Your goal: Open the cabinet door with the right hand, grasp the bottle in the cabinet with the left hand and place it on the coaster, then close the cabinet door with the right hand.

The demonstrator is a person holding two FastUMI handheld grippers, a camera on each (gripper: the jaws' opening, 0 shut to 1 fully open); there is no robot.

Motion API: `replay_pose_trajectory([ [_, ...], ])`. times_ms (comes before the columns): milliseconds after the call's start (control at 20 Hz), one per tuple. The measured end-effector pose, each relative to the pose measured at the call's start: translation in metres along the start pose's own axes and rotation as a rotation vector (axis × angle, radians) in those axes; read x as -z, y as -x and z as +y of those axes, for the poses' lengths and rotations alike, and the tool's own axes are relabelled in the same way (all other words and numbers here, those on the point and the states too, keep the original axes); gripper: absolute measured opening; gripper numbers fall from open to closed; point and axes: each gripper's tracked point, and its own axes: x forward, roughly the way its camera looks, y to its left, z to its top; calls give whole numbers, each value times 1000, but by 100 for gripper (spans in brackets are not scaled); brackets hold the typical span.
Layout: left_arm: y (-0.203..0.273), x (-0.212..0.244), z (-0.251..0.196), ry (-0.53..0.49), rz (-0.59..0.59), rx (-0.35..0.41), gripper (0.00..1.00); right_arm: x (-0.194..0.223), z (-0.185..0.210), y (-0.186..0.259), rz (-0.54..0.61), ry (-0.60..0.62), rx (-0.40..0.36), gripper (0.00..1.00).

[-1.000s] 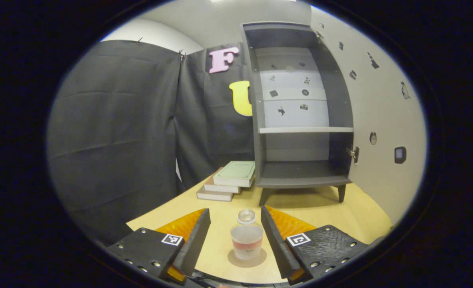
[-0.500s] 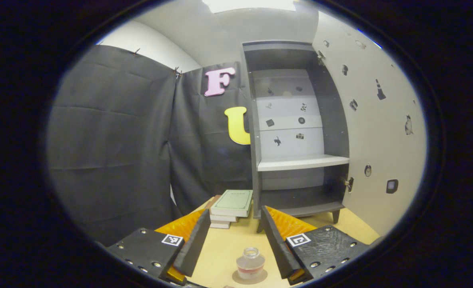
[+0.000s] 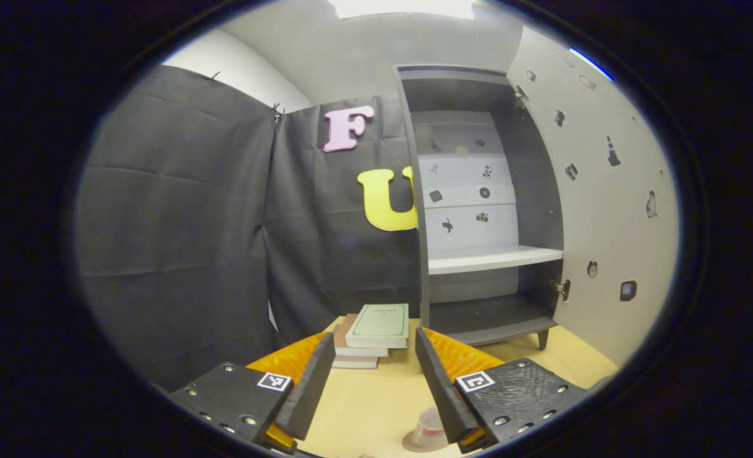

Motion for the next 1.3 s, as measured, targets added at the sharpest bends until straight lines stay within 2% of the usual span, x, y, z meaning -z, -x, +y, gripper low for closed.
replay_pose_trajectory([
  [500,2,1,41,34,-17,9,76,-9,59,-10,-3,-8,-93,93],
  [700,6,7,65,40,-10,-15,76,-8,86,-13,-1,-5,-131,93],
  [1000,18,15,105,54,4,-56,76,-10,117,-16,-17,21,-149,93],
  [1250,32,19,135,58,9,-92,76,-5,144,-31,-17,-38,-200,93],
  [1300,34,20,139,62,8,-98,78,-3,150,-34,-13,-58,-214,93],
])
